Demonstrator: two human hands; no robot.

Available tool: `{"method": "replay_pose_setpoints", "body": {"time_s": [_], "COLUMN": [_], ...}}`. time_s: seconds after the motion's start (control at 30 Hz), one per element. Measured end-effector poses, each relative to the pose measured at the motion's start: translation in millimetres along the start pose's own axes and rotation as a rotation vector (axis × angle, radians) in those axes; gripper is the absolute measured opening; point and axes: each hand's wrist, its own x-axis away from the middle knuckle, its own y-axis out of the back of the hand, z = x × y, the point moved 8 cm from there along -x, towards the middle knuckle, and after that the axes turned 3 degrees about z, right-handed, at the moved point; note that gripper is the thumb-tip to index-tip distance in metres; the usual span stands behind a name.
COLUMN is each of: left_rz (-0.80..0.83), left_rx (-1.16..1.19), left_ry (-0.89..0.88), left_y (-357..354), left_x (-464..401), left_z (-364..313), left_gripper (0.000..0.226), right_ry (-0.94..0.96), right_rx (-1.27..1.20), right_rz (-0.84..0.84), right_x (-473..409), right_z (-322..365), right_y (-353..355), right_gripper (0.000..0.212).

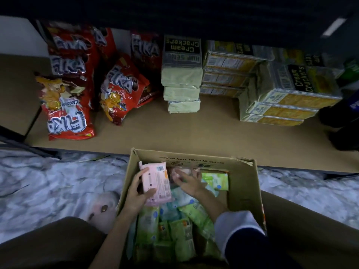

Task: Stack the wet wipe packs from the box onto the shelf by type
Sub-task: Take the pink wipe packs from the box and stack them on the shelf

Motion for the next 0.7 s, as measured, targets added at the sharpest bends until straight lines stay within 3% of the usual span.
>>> {"method": "replay_pose_setpoints", "body": {"time_s": [0.13, 0.27, 0.4, 0.53, 0.63, 0.7], "left_rz": [-0.016, -0.013, -0.002, -0.012, -0.015, -0.015], "left_rx": [0.02, 0.106, 0.097, 0.113, 0.103, 0.091], "left_ry": [-0.01, 0.032, 0.057, 0.086, 0.096, 0.102], "left_y": [1, -1, -4, -4, -4, -3], "left_x": [-4, -4, -7, -8, -9, -9], "left_z": [4, 16, 23, 25, 25, 25], "left_gripper": [0.059, 0.061, 0.061, 0.06, 0.061, 0.061], "right_ry": [-0.067, -0.072, -0.105, 0.014, -0.051, -0.14], "right_rx": [0.227, 0.138, 0.12, -0.224, -0.612, -0.636], "right_rz": [0.043, -0.079, -0.122, -0.36, -0.305, -0.241], "right_x": [1, 26, 27, 3, -22, -39], "right_z": [-22, -70, -78, -46, -44, -43], "right_y": [-23, -45, -21, 12, 3, -8], "right_gripper": [0.056, 0.062, 0.056, 0.04, 0.042, 0.052]}}
